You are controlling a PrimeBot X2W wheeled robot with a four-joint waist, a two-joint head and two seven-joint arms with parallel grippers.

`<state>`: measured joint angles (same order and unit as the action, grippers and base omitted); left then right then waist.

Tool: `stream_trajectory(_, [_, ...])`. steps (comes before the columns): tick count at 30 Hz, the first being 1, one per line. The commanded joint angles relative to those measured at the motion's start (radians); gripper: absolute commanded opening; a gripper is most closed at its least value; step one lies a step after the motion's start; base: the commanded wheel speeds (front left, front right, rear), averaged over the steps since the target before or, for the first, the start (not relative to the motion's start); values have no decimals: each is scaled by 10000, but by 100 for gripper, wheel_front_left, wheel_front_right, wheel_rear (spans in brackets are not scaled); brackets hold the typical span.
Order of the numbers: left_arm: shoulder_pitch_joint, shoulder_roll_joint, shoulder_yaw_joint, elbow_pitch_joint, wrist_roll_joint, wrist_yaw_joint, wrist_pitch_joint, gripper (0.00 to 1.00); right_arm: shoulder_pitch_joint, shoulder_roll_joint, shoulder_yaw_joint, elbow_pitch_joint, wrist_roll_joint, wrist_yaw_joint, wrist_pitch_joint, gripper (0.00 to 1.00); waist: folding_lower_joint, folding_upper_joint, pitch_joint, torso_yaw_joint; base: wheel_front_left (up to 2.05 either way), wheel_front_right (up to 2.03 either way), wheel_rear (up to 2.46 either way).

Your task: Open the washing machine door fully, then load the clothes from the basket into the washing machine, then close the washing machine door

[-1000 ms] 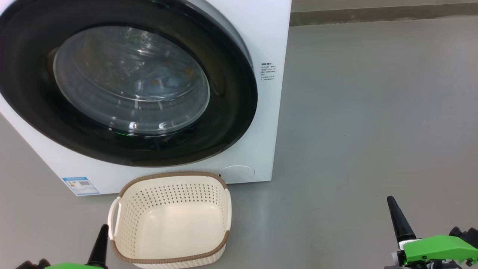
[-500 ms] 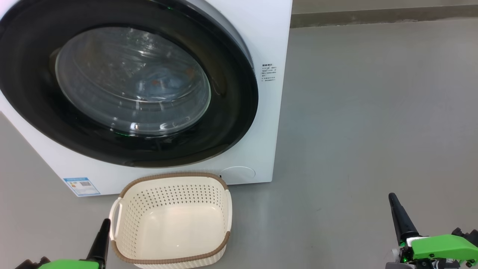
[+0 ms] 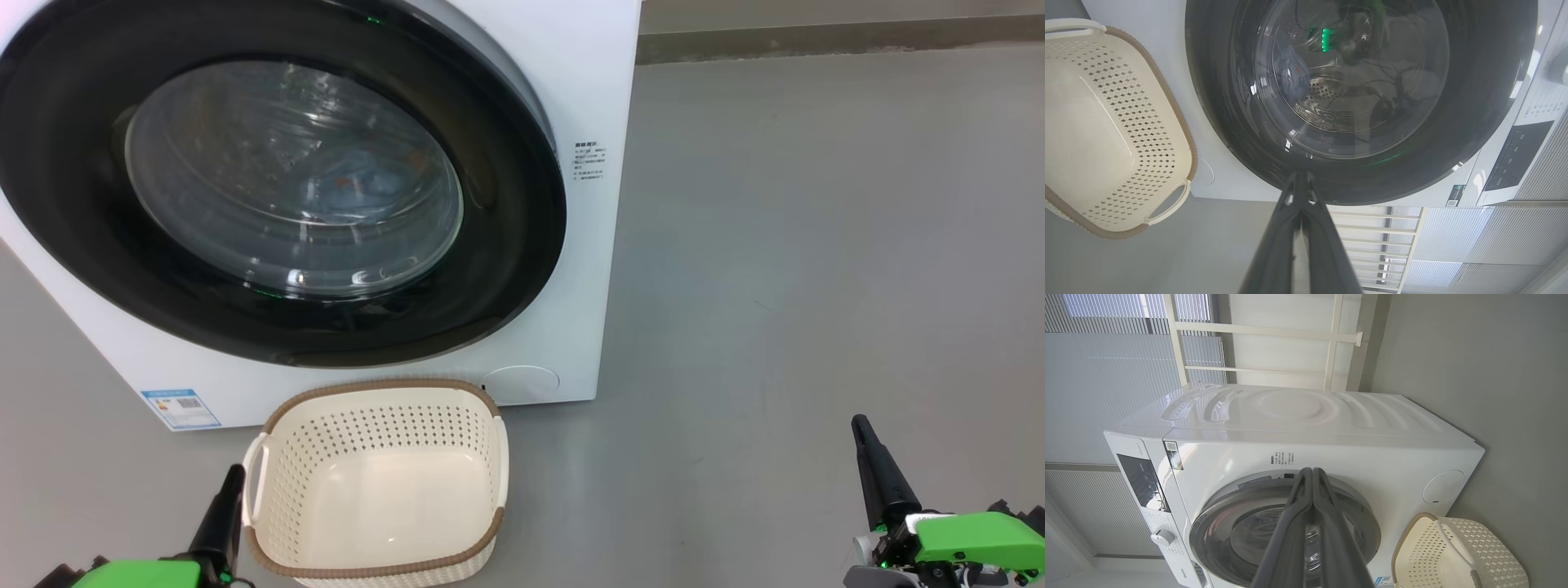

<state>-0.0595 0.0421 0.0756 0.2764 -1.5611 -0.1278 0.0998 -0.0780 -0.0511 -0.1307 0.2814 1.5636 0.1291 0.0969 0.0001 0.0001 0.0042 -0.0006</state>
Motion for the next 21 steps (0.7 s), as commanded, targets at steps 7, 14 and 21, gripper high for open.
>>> stream_trajectory(7, [-486,82,393,-315,-465,-29,143,0,-300,9,165,-366,446,16,166,0,0,-1,-11,6,0,0,0])
stream_trajectory(14, [-486,82,393,-315,-465,-29,143,0,-300,9,165,-366,447,16,166,0,0,-1,-11,6,0,0,0])
stream_trajectory(21, [-486,82,393,-315,-465,-29,143,0,-300,9,166,-366,447,16,165,0,0,-1,-11,6,0,0,0])
